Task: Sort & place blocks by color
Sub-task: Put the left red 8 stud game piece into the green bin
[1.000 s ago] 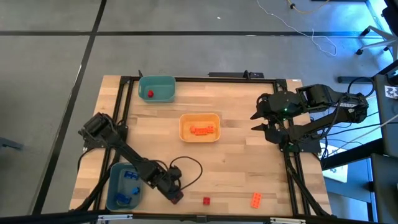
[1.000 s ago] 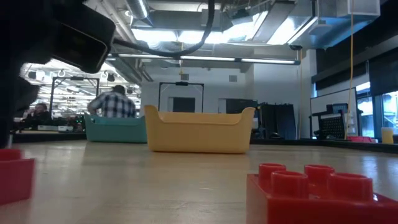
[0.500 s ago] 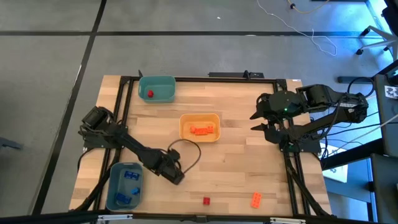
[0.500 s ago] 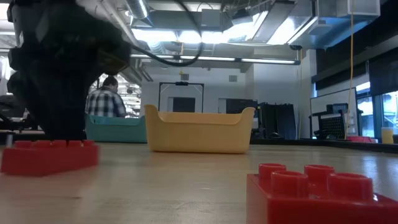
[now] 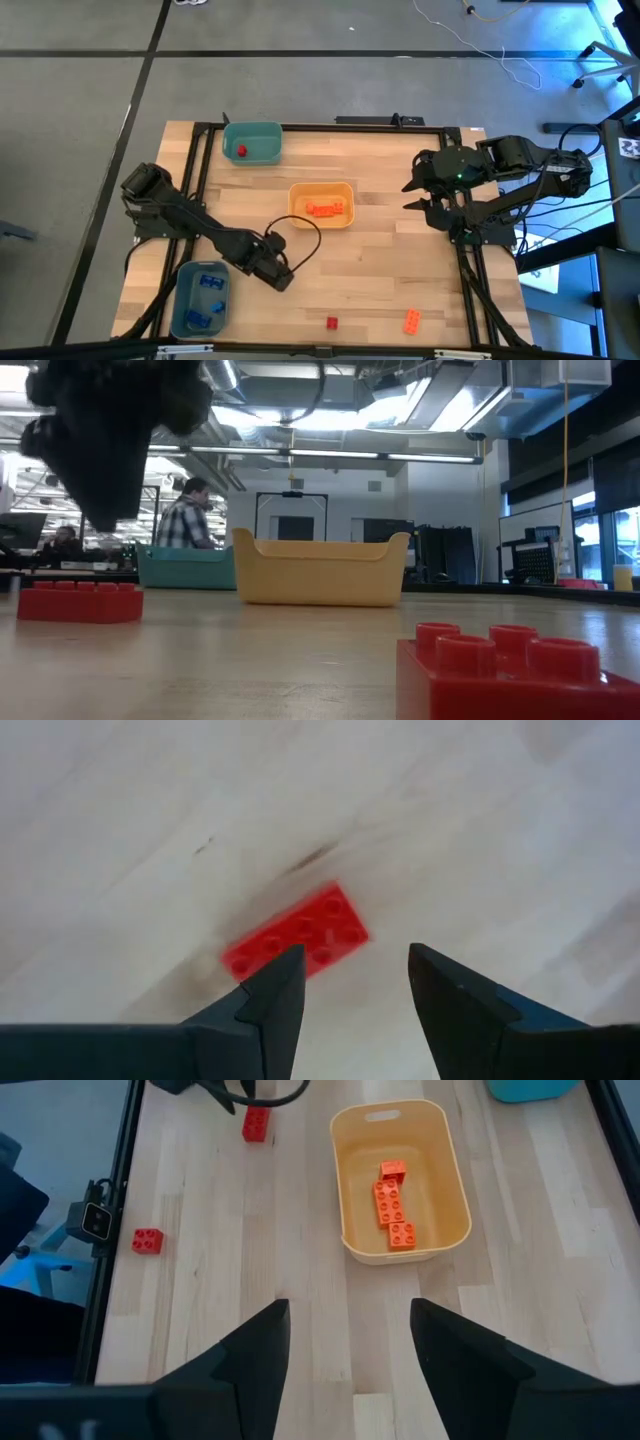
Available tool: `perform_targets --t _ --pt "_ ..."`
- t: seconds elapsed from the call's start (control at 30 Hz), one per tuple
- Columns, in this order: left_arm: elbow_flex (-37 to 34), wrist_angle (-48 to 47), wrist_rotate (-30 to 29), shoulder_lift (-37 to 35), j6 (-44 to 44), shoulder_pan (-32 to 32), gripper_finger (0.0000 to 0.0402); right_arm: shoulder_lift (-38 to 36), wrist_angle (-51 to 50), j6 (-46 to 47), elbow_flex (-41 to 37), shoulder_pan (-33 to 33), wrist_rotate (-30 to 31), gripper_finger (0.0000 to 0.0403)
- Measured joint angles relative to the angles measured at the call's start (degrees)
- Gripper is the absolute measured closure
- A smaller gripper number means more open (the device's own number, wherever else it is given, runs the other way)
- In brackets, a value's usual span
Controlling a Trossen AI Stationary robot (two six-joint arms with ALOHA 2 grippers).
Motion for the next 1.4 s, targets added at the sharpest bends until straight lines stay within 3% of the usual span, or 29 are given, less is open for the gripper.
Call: perform_targets --t 0.13,0.3,0.4,0.6,1.2,1.4 --pt "5.1 -5.9 1.7 -0.1 7.1 0.1 0.0231 0.0 0.0 0.0 0.0 0.0 0.0 0.0194" --pt "11.4 -12.1 1.6 -0.1 22.6 0.1 0.0231 0.0 0.0 0.0 0.0 0.0 0.0 0.0194" --pt "12.2 -12.1 1.5 -0.1 32.8 -0.2 0.0231 0.0 0.0 0.0 0.0 0.0 0.0 0.0194" --pt "12.2 -12.2 1.9 -0.1 42.4 -1.2 0.023 0.0 0.0 0.2 0.0 0.0 0.0 0.0194" --pt "12.2 -12.9 1.9 0.2 45.1 1.6 0.023 0.0 0.0 0.2 0.0 0.0 0.0 0.0194" --pt "8.2 -8.9 1.9 0.2 49.3 0.8 0.023 0.0 0.0 0.2 0.0 0.0 0.0 0.0194"
